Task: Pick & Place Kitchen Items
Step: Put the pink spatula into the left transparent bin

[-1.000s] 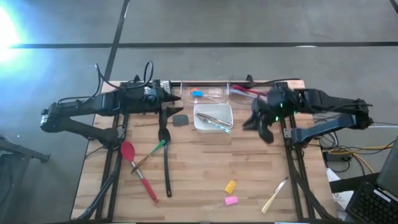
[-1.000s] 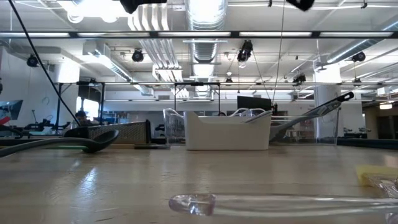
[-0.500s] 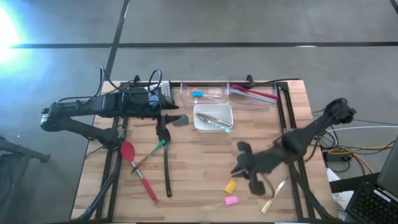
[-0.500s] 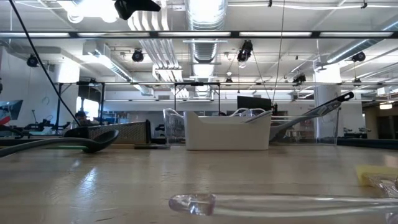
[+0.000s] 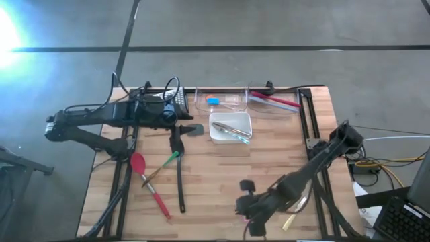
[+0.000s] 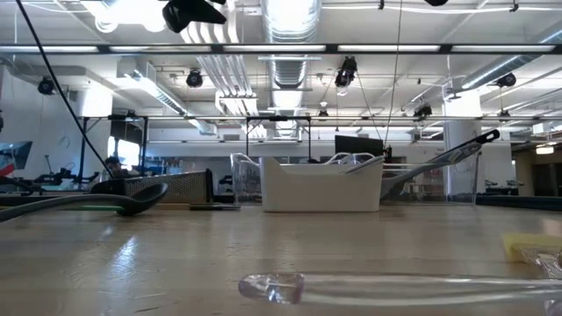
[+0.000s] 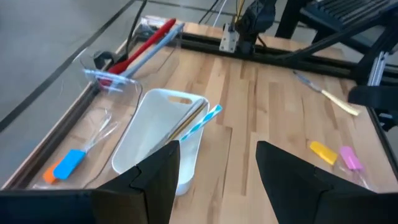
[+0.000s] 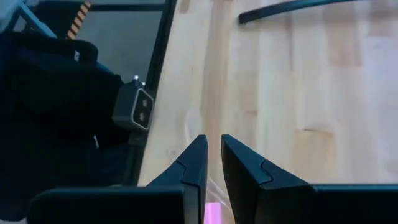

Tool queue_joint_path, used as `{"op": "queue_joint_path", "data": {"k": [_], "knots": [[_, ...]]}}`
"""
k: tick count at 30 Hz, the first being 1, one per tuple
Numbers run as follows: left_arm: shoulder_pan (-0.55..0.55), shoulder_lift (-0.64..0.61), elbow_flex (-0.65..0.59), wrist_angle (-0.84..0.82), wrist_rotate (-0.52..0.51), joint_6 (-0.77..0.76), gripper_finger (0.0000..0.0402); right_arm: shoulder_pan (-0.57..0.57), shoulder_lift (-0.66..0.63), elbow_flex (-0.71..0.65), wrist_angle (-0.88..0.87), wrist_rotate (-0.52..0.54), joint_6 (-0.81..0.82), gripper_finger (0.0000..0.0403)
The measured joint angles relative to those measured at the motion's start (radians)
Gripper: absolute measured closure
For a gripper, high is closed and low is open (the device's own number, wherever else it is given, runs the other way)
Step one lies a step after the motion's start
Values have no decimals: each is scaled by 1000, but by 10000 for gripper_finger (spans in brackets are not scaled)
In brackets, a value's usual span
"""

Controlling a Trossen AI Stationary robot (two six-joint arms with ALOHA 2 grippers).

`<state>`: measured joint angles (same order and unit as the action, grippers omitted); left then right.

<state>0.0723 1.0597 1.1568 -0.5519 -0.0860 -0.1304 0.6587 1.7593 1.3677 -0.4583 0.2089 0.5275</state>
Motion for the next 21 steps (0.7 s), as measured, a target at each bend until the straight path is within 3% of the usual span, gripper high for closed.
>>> {"op": "queue_joint_path", "data": {"k": [10,21], "knots": [[-2,12,0,-22,0,-4,184,5,258,225,-208,-3,79,360],[-2,12,0,-25,0,1,184,5,445,380,-220,-97,67,351]]}}
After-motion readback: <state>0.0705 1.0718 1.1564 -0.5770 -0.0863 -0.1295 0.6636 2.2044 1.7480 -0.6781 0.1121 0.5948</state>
